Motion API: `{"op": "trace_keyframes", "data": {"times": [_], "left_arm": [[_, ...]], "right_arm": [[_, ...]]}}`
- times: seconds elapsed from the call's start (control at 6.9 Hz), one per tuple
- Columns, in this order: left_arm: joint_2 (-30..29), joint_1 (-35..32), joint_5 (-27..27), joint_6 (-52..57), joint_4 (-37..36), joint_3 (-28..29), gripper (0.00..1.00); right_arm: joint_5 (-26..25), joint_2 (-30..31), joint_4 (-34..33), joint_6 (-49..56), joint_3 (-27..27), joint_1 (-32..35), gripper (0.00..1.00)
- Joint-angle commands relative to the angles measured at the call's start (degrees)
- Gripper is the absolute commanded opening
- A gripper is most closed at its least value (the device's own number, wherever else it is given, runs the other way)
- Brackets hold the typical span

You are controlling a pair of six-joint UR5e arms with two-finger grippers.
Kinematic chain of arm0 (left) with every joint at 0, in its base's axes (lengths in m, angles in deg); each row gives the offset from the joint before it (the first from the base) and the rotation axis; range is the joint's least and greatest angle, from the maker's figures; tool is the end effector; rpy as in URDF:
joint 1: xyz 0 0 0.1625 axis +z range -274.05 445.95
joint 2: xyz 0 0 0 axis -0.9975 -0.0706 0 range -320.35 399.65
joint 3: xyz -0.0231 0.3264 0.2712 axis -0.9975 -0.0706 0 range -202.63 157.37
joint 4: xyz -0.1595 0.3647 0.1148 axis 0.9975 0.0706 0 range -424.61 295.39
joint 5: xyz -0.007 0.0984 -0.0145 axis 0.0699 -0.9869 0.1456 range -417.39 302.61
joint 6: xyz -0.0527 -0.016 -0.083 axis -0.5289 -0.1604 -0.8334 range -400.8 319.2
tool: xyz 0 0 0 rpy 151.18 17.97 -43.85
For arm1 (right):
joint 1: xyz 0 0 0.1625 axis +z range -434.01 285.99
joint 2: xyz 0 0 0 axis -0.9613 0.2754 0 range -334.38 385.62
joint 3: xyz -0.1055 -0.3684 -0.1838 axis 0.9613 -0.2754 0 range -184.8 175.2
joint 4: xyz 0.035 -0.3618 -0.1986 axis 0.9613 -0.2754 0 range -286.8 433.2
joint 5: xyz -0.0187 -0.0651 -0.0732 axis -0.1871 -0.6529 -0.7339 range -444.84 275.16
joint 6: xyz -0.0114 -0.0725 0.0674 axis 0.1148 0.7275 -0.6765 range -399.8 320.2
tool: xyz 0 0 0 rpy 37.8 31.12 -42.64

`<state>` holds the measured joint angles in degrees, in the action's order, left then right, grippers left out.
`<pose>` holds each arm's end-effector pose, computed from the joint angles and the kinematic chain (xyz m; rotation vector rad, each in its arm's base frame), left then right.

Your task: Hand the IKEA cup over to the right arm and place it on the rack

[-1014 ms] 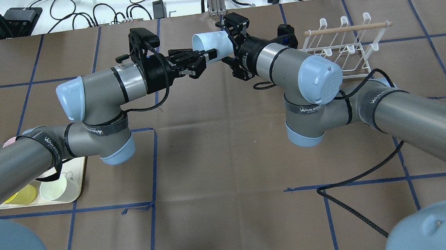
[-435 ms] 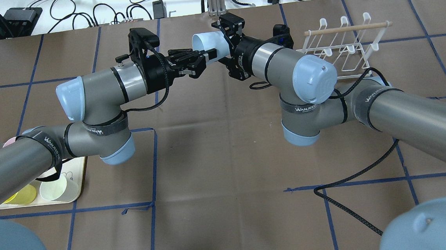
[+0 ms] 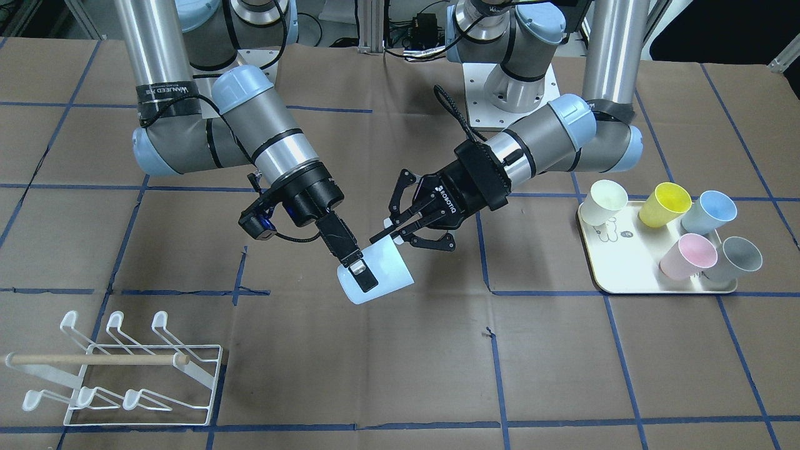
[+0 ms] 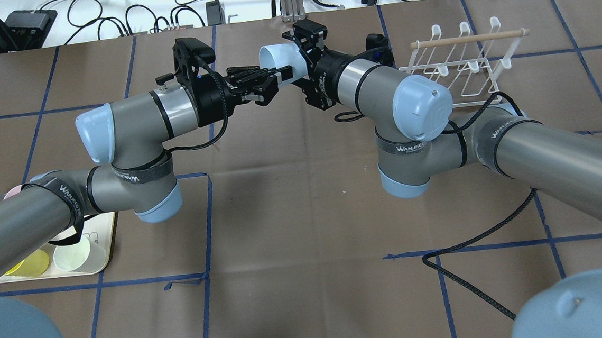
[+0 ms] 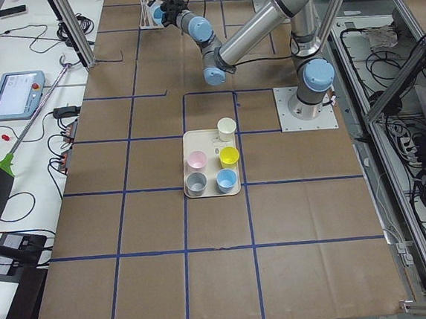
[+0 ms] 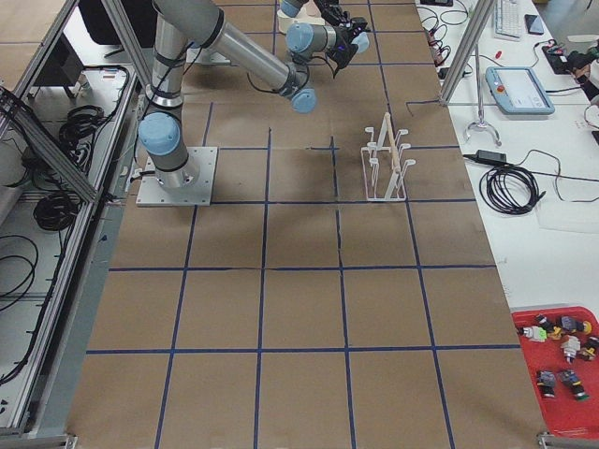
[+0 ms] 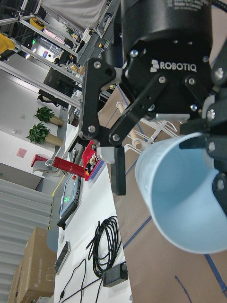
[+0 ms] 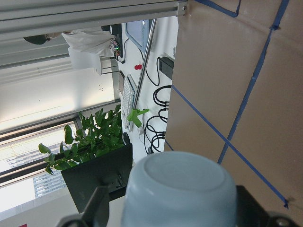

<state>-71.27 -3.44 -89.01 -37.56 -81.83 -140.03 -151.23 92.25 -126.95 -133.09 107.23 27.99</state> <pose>-0.2128 -0.5111 0.3249 -0.6476 -1.8998 1.1161 0.2877 -0.5206 0.3246 1.0911 1.6739 -0.4329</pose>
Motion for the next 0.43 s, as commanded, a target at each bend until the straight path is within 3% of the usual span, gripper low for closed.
{"op": "trace_keyframes", "data": {"times": [0.0,0.29], "left_arm": [[0.0,0.0,-0.03,-0.51,0.0,0.07,0.0],[0.0,-0.09,-0.29,-1.04,0.0,0.07,0.0]], "right_arm": [[0.74,0.09,-0.06,-0.14,-0.14,-0.05,0.78],[1.26,0.17,-0.15,-0.23,-0.14,-0.05,0.6]]}}
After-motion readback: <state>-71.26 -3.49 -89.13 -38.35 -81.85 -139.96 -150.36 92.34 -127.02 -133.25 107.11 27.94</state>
